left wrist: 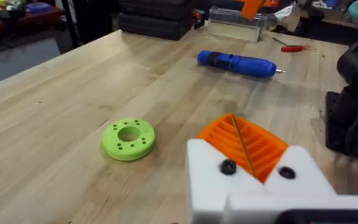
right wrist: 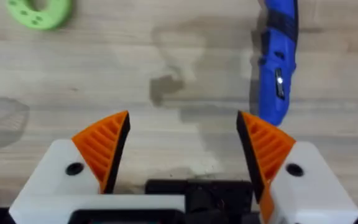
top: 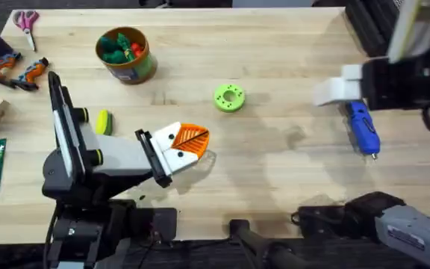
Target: Pick up the gripper from the table and insert it into the empty holder that is missing its gripper. Then pick up a screw, insert it into the mounting hole, and use the screwdriver to tighten it. Finally, clean up the table by picking up the vegetable and placing it into the bucket.
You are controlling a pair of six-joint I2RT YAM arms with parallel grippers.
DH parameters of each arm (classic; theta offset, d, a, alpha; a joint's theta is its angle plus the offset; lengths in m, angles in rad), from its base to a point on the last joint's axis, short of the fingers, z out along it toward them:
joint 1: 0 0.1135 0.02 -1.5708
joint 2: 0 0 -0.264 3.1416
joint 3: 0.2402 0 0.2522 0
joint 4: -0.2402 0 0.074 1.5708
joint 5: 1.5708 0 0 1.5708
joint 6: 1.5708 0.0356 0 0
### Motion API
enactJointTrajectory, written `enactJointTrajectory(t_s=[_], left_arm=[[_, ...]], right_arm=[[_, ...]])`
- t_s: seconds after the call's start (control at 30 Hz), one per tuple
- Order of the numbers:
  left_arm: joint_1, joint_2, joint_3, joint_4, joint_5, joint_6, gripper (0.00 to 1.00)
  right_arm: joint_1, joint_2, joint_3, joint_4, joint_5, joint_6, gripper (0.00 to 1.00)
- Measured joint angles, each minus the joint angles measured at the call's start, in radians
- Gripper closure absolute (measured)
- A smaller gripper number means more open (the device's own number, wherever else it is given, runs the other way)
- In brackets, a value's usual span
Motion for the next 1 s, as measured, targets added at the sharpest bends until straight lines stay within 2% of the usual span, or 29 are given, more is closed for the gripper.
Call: enactJointTrajectory(t_s=[0.23,0.3,0.4,0.6,0.77,1.0], left_arm=[[0.000,0.000,0.000,0.000,0.000,0.000,0.996],[0.000,0.000,0.000,0.000,0.000,0.000,0.996],[0.000,0.000,0.000,0.000,0.000,0.000,0.996],[0.000,0.000,0.000,0.000,0.000,0.000,0.996],[0.000,0.000,0.000,0.000,0.000,0.000,0.996],[0.000,0.000,0.000,0.000,0.000,0.000,0.996]], right_arm=[[-0.432,0.031,-0.097,0.014,-0.155,-0.265,0.016],[-0.512,0.041,-0.103,0.034,-0.181,-0.311,0.017],[-0.590,0.042,-0.103,0.071,-0.199,-0.369,0.013],[-0.671,0.061,-0.103,0.108,-0.197,-0.552,0.010],[-0.688,0.159,-0.103,0.120,-0.197,-0.710,0.018],[-0.688,0.293,-0.103,0.160,-0.197,-0.748,0.010]])
